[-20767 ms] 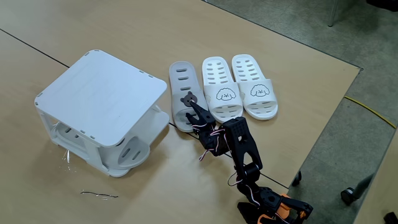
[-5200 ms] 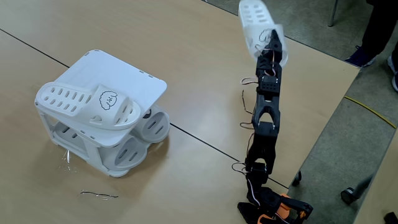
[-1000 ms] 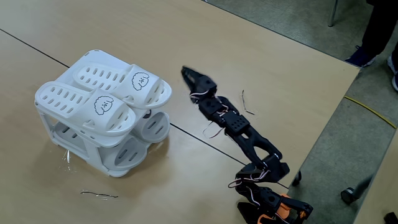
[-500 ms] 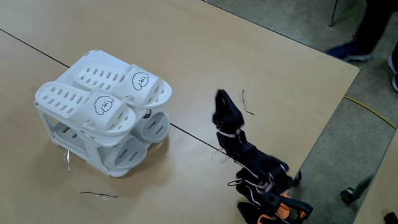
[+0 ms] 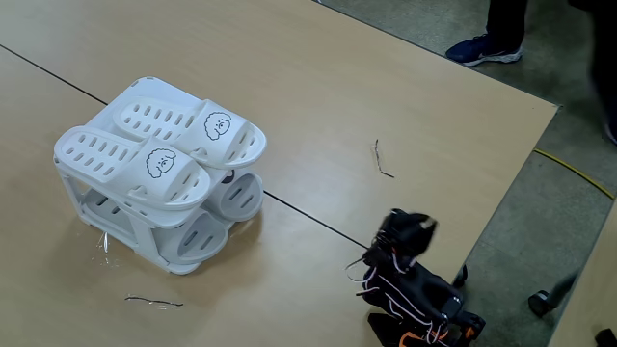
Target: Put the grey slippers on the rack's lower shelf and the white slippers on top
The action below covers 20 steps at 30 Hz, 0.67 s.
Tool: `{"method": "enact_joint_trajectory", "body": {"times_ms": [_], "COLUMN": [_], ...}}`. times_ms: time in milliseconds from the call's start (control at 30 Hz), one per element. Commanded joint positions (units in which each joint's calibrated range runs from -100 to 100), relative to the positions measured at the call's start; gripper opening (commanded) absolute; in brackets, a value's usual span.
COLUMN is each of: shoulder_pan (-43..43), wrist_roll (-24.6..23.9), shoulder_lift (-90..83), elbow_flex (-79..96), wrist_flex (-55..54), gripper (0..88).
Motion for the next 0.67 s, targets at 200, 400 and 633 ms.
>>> {"method": "enact_joint_trajectory", "body": {"times_ms": [200,400,633], "shoulder_pan": [-0.16,-0.16,-0.16], "wrist_roll": [0.37,0.37,0.37], "shoulder_lift": [-6.41,-6.33,-6.25], "elbow_flex": [0.18,0.18,0.18], "wrist_flex": [-0.08,-0.08,-0.08], "gripper": [0.6,0.6,0.6]}}
